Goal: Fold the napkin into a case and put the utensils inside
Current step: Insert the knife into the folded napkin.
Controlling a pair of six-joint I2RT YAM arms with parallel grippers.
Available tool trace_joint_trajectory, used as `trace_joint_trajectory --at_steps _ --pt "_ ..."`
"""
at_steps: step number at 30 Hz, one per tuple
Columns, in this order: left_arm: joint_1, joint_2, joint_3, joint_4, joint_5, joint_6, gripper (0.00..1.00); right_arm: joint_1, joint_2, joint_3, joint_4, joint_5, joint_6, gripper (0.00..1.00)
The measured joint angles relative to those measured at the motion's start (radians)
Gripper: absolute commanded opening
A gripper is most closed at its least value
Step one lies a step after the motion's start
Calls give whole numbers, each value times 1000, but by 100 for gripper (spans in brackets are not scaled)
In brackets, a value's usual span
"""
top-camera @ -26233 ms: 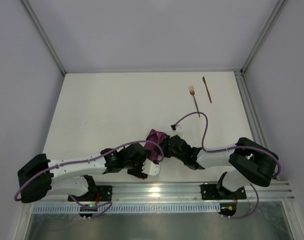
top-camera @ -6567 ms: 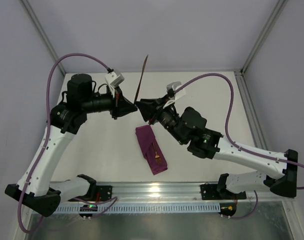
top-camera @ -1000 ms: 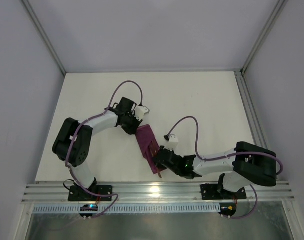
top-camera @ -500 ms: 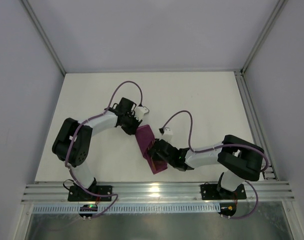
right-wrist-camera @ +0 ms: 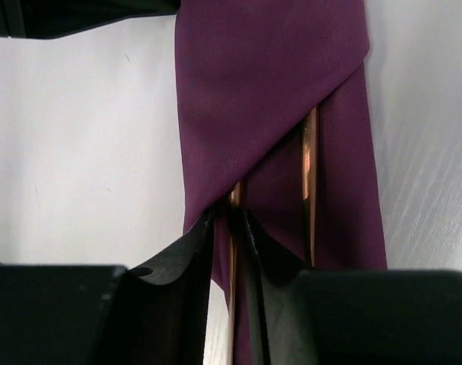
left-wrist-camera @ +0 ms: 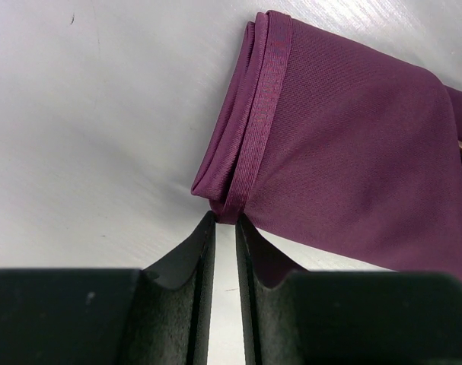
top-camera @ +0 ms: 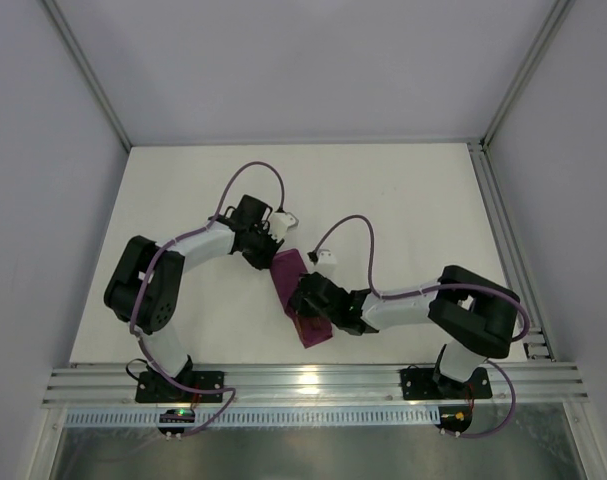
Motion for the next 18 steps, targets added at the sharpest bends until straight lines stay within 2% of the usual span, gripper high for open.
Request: trace_joint_trajectory --at_steps 4,10,18 --pt "0 0 0 1 0 0 17 3 -10 17 -64 -8 -23 36" --pt "0 0 0 1 0 0 17 9 -98 29 -201 -8 -61 45" --pt "0 -1 0 0 0 0 18 -5 -187 141 -348 -26 -171 61"
